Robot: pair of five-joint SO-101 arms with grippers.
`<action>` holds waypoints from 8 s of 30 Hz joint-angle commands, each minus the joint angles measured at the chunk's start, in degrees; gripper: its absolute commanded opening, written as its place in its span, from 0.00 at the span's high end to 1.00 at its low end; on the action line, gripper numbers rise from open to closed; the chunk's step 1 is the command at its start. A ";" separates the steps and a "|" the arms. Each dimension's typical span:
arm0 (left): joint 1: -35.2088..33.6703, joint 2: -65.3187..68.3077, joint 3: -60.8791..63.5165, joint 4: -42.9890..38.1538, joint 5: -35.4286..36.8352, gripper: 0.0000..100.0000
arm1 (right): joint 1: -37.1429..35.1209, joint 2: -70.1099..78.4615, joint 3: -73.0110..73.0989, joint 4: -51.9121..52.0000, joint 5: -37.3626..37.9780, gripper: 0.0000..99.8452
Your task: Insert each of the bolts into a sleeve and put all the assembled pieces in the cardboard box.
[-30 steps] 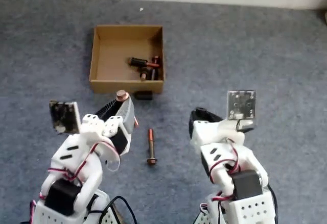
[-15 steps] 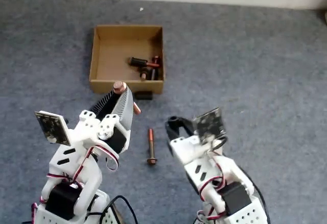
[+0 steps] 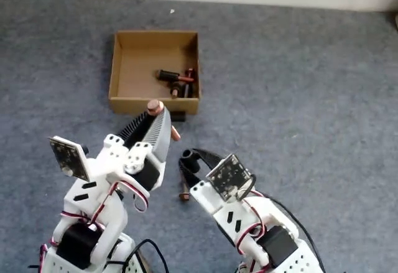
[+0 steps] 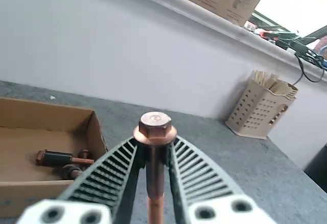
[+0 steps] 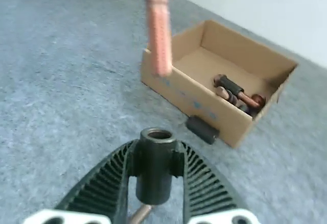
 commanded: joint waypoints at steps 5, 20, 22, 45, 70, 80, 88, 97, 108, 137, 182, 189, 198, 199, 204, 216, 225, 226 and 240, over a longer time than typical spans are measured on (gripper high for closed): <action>4.88 -0.48 0.57 3.69 -0.09 1.00 | -1.10 -0.66 -0.84 -2.07 2.90 1.00; 4.18 -0.48 5.23 3.69 0.09 0.99 | -1.10 -0.75 -1.27 -2.07 3.08 1.00; 4.18 -0.48 5.14 3.69 1.85 0.99 | -1.01 -0.75 -1.27 -2.07 3.08 1.00; 8.57 -0.48 4.88 5.36 3.60 0.99 | -0.66 -0.75 -0.92 -2.07 3.08 1.00; 8.48 -0.48 1.71 7.56 3.25 0.99 | 3.12 -0.75 -4.26 -4.97 3.08 1.00; 15.60 -0.57 -0.04 10.55 0.09 0.99 | 3.82 -0.75 -6.46 -5.76 3.08 1.00; 15.34 -0.57 -0.04 17.23 0.00 0.77 | 3.91 -0.75 -6.46 -5.76 3.08 1.00; 15.16 -0.57 -3.82 18.11 -0.09 0.87 | 4.09 -0.75 -6.37 -5.76 3.08 1.00; 1.36 -0.57 -4.53 18.90 -4.22 0.89 | 13.32 -0.75 -5.93 -5.67 2.73 1.00; -31.78 -0.57 11.30 32.79 -10.73 0.99 | 19.03 32.75 -26.68 5.14 2.81 1.00; -31.78 -0.57 13.58 33.14 -10.64 0.99 | 13.32 110.90 -64.13 -54.55 -3.34 0.88; -31.78 -0.57 13.58 33.14 -10.64 0.99 | 13.32 105.45 -64.13 -44.35 -3.08 0.88; -31.78 -0.57 13.58 32.97 -10.64 0.99 | 11.21 88.57 -64.57 -6.90 -2.99 0.88; -31.78 -0.57 13.58 32.97 -10.64 0.99 | 10.24 87.52 -64.57 -3.56 -2.99 0.88; -31.52 -0.57 14.90 31.82 -10.64 0.99 | 5.05 86.81 -64.57 6.29 -1.23 0.88; -31.69 -0.57 15.69 30.42 -10.64 0.99 | 3.82 109.58 -82.15 16.66 8.70 0.76; -31.69 -0.57 15.69 30.51 -10.64 0.99 | 6.99 126.90 -100.09 20.26 12.75 0.73; -31.69 -0.57 15.69 30.51 -10.64 0.99 | 7.25 128.31 -101.14 20.26 12.75 0.73; -31.69 -0.57 15.78 30.68 -10.64 0.99 | 7.43 139.91 -107.65 20.26 12.84 0.73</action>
